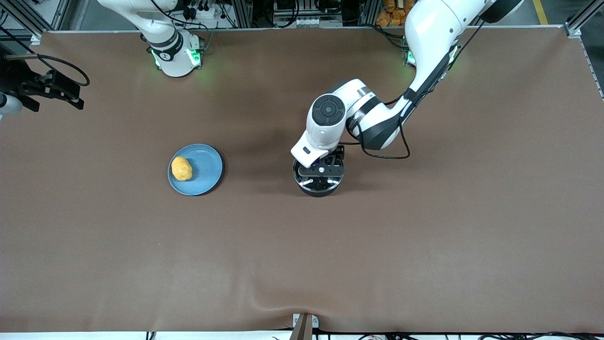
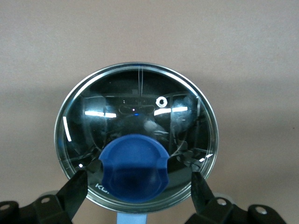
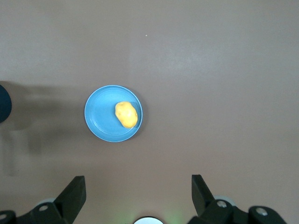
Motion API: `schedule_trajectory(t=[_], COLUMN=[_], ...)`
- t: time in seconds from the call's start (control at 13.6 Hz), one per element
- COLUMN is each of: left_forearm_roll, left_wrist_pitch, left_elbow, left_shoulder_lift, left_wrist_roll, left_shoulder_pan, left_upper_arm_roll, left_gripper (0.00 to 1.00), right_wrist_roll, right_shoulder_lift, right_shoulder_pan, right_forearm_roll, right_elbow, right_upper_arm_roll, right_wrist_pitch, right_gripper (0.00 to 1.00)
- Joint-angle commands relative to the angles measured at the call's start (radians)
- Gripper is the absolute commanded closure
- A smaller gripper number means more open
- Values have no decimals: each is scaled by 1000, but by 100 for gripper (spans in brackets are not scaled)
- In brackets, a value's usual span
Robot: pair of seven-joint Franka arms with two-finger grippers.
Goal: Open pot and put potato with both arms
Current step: 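Close the left gripper on the blue lid knob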
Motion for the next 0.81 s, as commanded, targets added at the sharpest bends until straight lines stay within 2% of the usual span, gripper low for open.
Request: schedule_trajectory(t=[0.0, 0.22, 0.37, 0.59, 0.73], left_forearm_roll=[43, 44, 44, 45, 45], left_wrist_pitch=[-6, -6, -6, -6, -7], left_elbow=[30, 39, 41, 39, 39], left_shoulder_lift=[26, 33, 39, 39, 36], left_wrist_roll=[-24, -22, -21, -19, -21], left_shoulder_pan=[-16, -19, -19, -19, -14], left_upper_arm_roll=[7, 7, 7, 7, 7], left_gripper=[6, 17, 19, 29, 52], right_wrist_roll=[-10, -10, -10, -10, -10], right_shoulder_lift=[8, 8, 8, 8, 8], right_shoulder_pan=[-3, -3, -3, -3, -3], right_forearm_roll=[-6, -6, -6, -6, -6], right_elbow=[16, 16, 16, 16, 16], right_upper_arm_roll=[3, 3, 3, 3, 3], right_wrist_pitch=[-12, -12, -12, -15, -15], right_gripper=[0, 0, 0, 0, 0])
